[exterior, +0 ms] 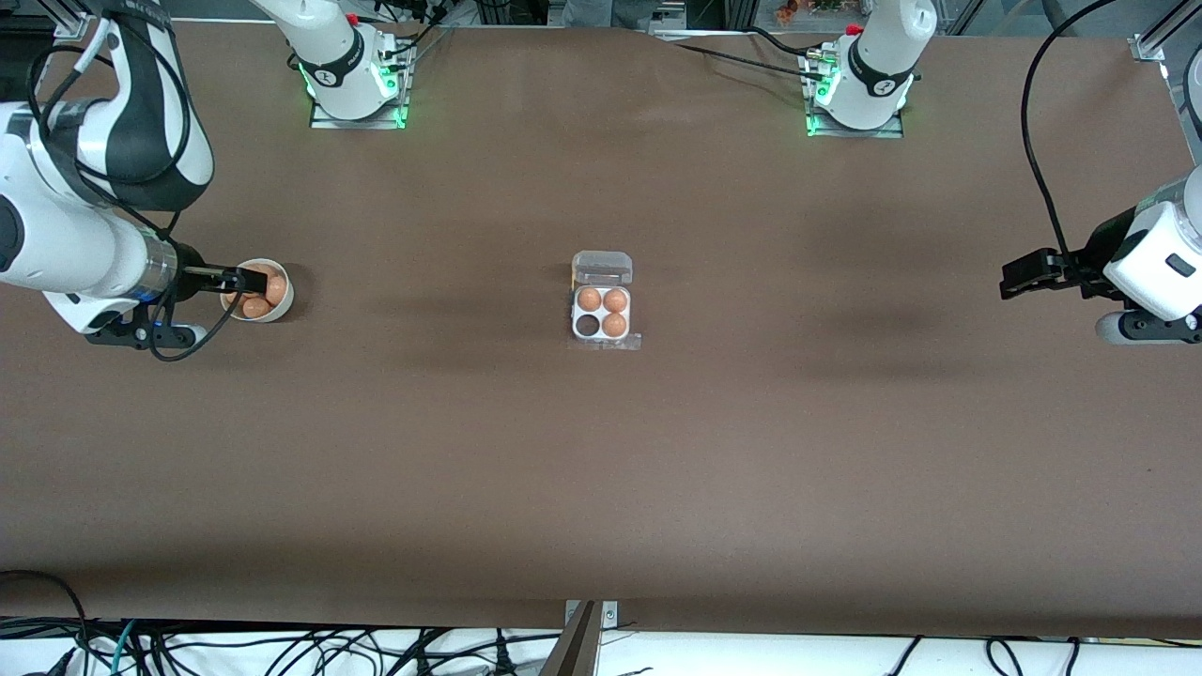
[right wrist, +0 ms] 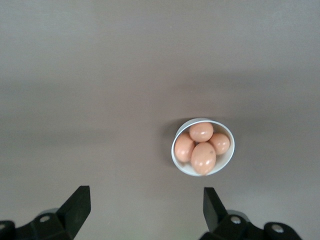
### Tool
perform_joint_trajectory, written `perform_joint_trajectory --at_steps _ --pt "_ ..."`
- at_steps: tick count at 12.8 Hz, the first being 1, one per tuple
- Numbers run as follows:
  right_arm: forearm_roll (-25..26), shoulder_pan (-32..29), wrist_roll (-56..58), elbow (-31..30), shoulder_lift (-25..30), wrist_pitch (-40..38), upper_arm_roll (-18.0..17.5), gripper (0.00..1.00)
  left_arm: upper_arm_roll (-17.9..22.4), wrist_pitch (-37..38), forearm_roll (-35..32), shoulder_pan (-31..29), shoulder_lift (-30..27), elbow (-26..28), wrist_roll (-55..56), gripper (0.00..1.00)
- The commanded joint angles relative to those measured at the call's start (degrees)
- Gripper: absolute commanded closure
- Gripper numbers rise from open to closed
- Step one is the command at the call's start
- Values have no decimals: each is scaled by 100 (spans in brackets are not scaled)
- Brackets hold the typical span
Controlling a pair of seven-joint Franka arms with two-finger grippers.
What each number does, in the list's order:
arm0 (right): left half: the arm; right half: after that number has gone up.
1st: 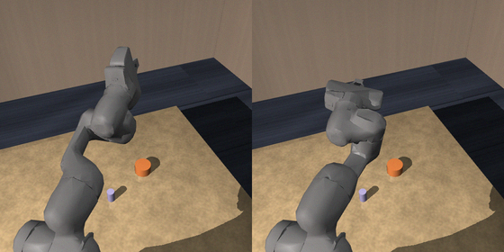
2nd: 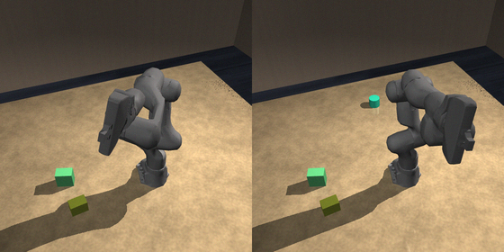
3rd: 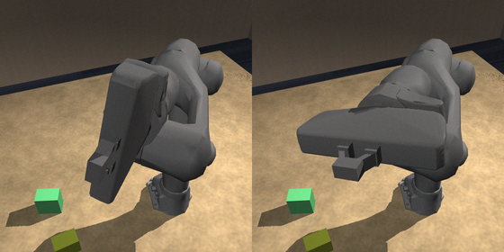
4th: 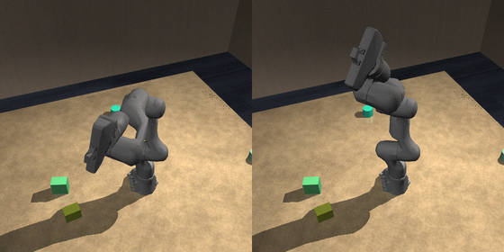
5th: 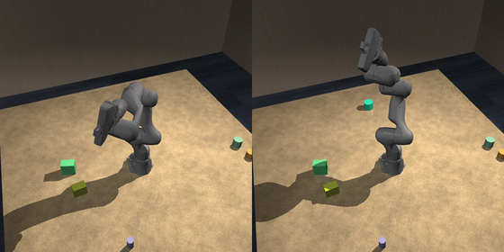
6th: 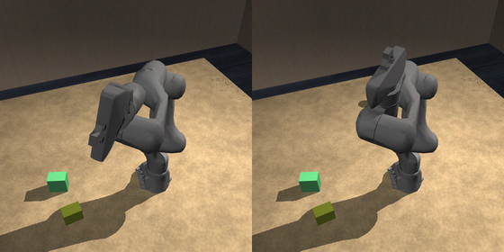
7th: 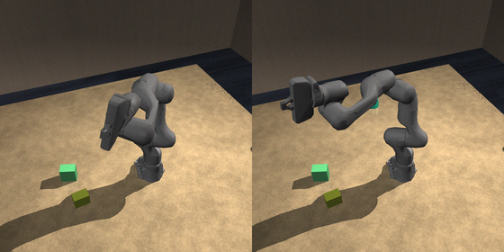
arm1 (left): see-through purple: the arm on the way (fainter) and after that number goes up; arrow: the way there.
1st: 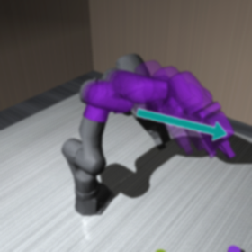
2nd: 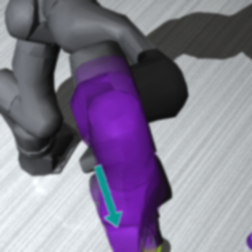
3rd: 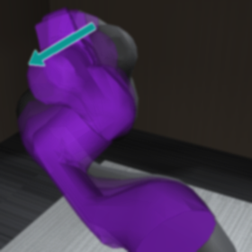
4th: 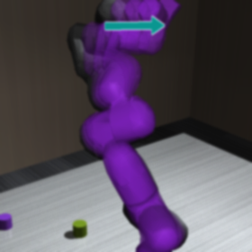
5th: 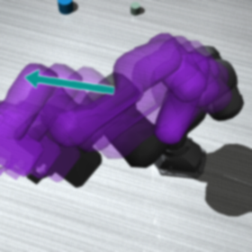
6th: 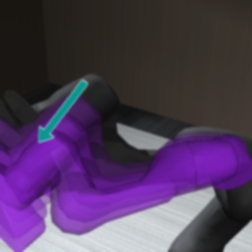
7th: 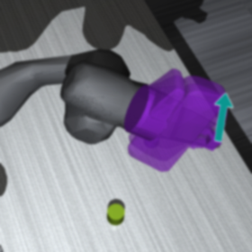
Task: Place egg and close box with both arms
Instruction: 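Move the right gripper over the white bowl of eggs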
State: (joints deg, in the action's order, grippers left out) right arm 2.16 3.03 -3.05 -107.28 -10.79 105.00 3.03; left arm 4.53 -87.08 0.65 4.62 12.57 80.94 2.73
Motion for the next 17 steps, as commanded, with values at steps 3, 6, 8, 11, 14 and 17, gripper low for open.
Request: perform_joint_trajectory --at_steps 3,6,8,11,14,17 --pt "21 -30 682 -1653 569 1564 417 0 12 24 84 -22 52 -149 -106 0" --pt "-5 -30 762 -2182 561 2304 541 0 12 24 84 -31 52 -149 -106 0" --pt "-32 -30 762 -2271 438 2480 637 0 12 24 84 -31 52 -149 -106 0" --pt "-76 -30 675 -2464 166 2920 848 0 12 33 84 -31 52 -149 -106 0" --pt "-207 -48 430 -2456 -10 2912 866 0 12 33 84 -31 52 -149 -97 0" --pt "-278 -48 174 -2456 -168 2877 866 0 4 33 84 -22 52 -149 -71 0"
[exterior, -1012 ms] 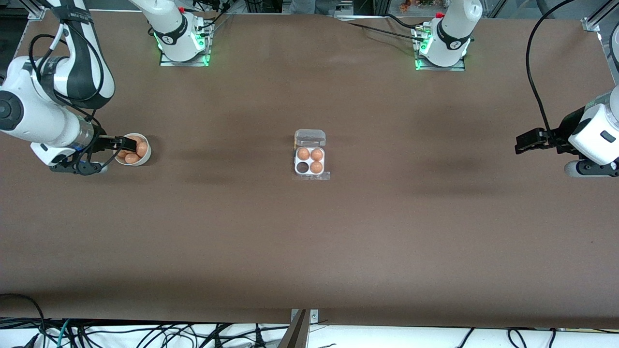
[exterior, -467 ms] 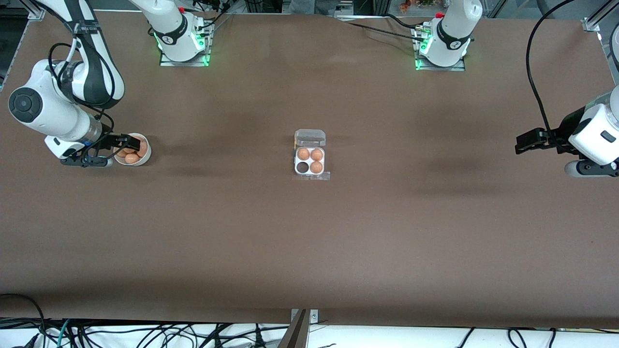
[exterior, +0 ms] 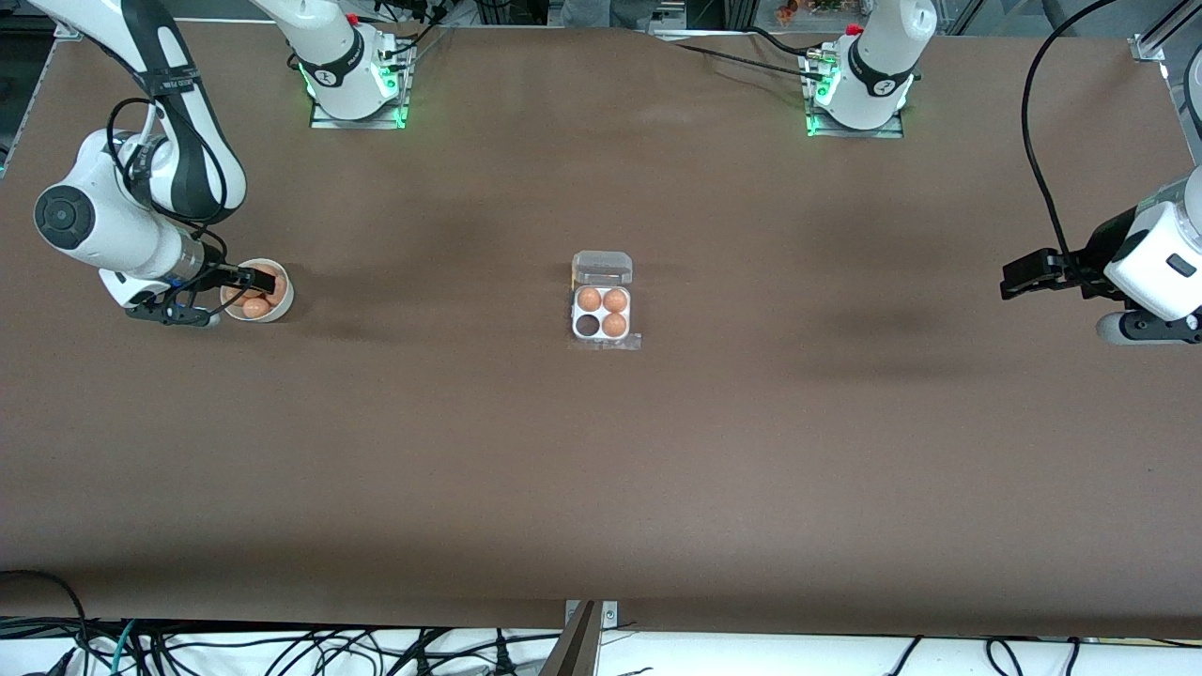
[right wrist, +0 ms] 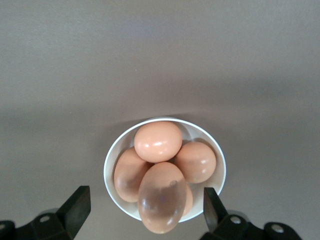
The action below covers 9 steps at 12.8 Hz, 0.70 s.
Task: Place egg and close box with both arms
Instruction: 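Move the right gripper over the white bowl of eggs, then lower the right gripper and grasp one brown egg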
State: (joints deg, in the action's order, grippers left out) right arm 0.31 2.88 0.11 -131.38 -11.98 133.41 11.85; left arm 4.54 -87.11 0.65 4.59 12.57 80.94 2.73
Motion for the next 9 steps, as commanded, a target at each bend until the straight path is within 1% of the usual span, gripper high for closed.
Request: perform_joint_trajectory --at_steps 1,5,9 --pt "-92 -34 -151 -45 -94 1 -16 0 3 37 84 -19 52 -148 -62 0" --pt "-92 -60 -134 -19 -164 -148 10 1 4 28 84 -11 52 -148 -44 0" --pt "-92 -113 -108 -10 -164 -245 10 21 3 37 84 -11 52 -148 -35 0"
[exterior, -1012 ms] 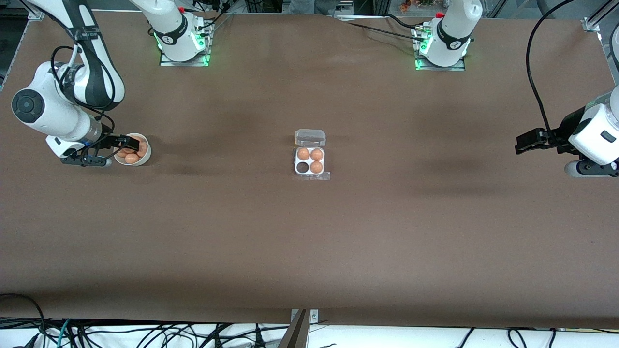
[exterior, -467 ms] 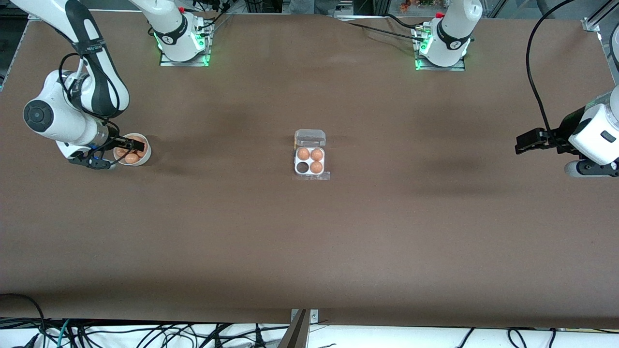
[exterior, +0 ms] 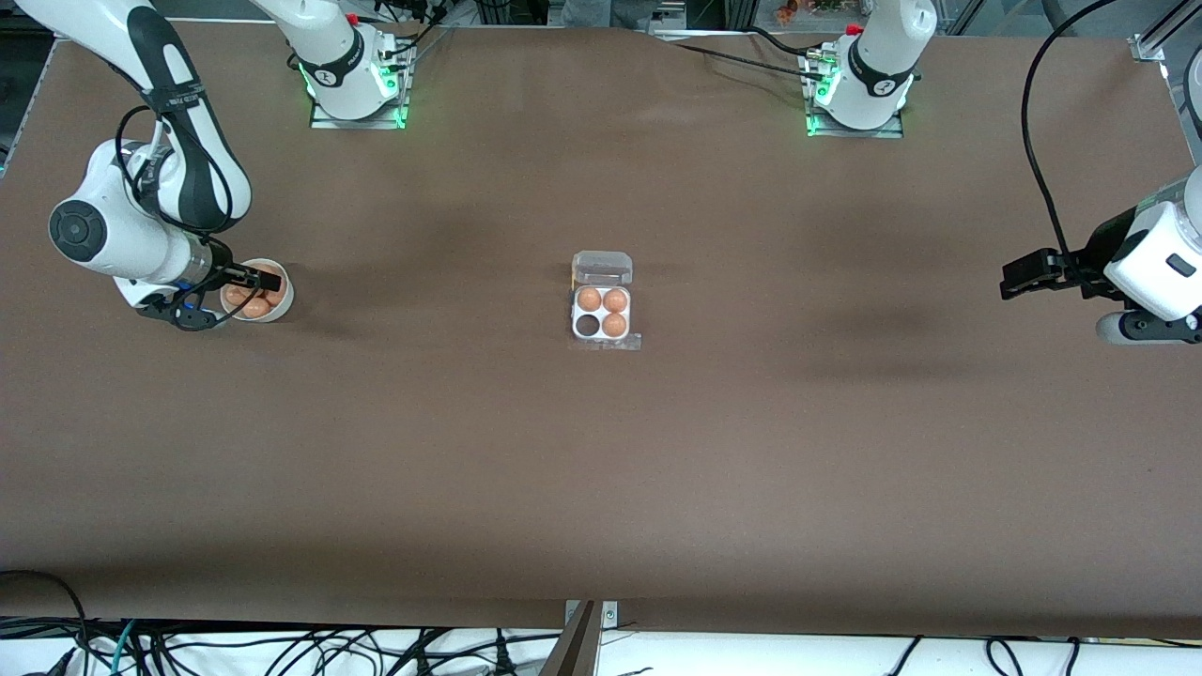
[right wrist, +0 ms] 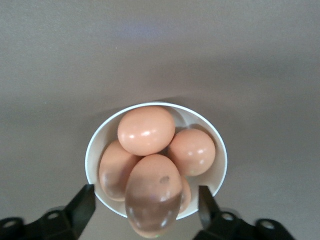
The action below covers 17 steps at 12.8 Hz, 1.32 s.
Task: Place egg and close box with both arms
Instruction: 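Lower the right gripper and grasp one brown egg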
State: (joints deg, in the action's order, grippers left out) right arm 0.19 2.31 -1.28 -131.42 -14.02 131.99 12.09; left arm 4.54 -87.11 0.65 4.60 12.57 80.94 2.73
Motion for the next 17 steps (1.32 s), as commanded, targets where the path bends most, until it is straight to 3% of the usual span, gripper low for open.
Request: perform_joint_trajectory --at_steps 1,8,12,17 --pt "-71 -55 31 -6 39 -104 -14 27 4 37 84 -12 52 -148 -35 0" --pt "-80 -64 31 126 22 -218 -22 53 4 37 84 -12 52 -148 -35 0" --pt "-80 -72 40 196 13 -314 -22 62 12 37 84 -12 52 -148 -35 0" --pt "-176 -37 32 1046 -294 -1295 -40 72 12 37 84 -20 52 -148 -35 0"
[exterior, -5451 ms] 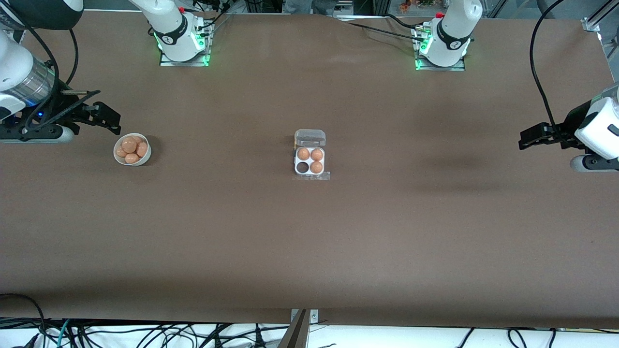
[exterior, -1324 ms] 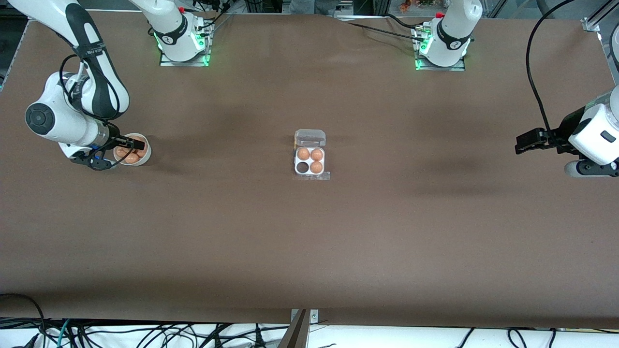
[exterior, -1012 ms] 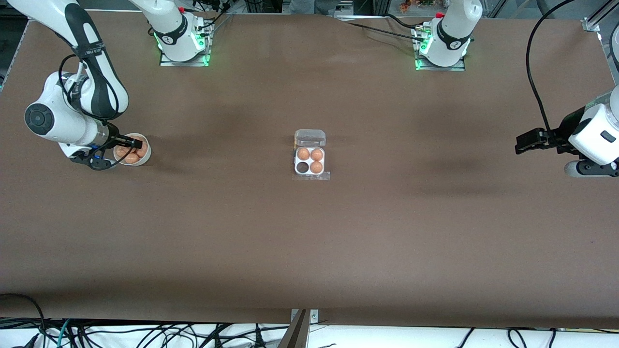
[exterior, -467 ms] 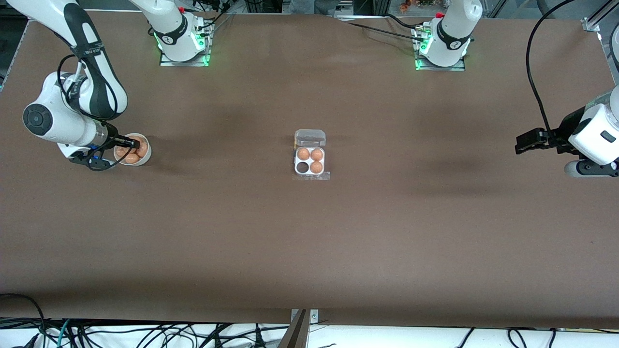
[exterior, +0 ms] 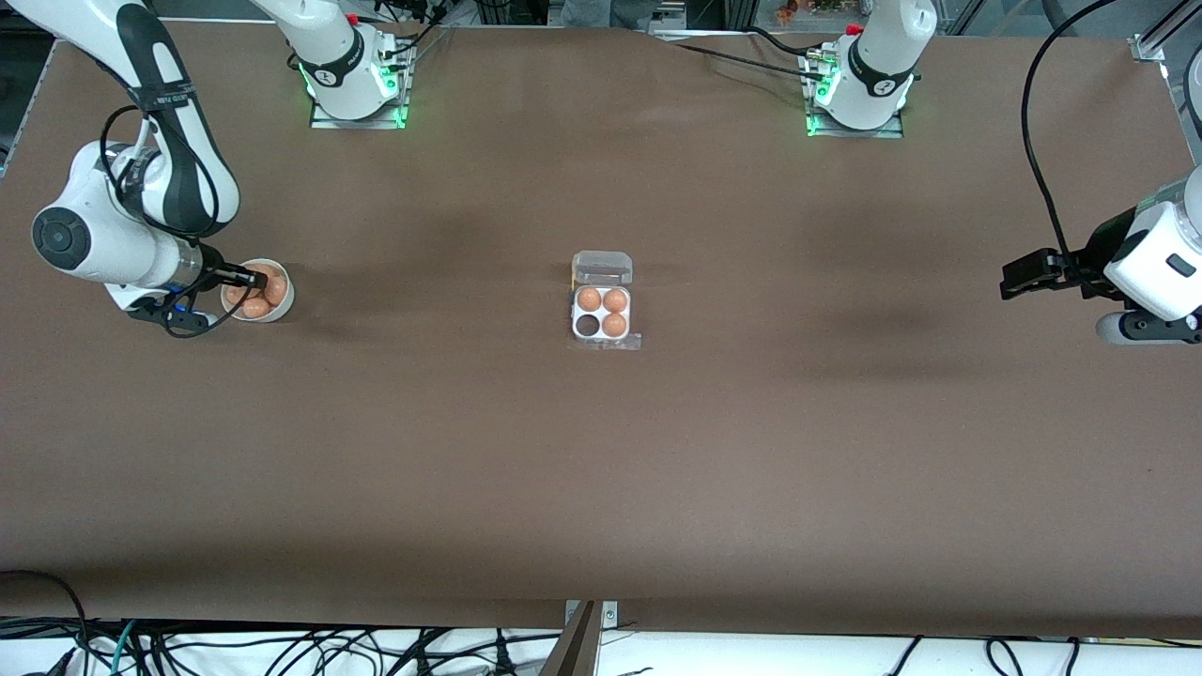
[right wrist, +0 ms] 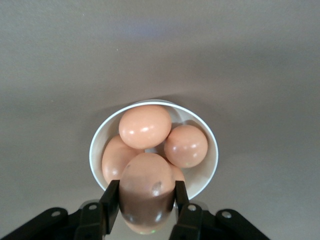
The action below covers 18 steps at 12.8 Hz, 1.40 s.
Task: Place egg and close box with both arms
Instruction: 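Lower the right gripper and grasp one brown egg, then lift the egg and carry it to the clear egg box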
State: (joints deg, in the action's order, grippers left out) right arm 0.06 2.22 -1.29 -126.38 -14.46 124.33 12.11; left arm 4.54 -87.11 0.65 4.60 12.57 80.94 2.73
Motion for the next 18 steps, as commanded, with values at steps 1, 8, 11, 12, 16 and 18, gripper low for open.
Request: perform_joint_trajectory --at_steps 1,8,11,12,16,18 --pt "-329 15 23 883 -372 -898 -59 72 12 37 93 -20 52 -148 -36 0" --pt "-2428 989 -1503 3197 -1726 -3282 -77 72 12 37 93 -20 52 -148 -44 0" --pt "-3631 1482 -2400 3321 -1929 -3450 -77 72 12 37 93 -29 52 -148 -44 0" --pt "-4027 1596 -2620 3330 -1973 -3451 -77 72 12 37 93 -29 52 -148 -44 0" --pt "-5820 1817 -3376 3365 -2297 -3459 -234 72 12 37 93 -29 52 -148 -44 0" --pt "-6541 1826 -3518 3496 -2604 -3442 -436 72 12 37 93 -29 52 -148 -53 0"
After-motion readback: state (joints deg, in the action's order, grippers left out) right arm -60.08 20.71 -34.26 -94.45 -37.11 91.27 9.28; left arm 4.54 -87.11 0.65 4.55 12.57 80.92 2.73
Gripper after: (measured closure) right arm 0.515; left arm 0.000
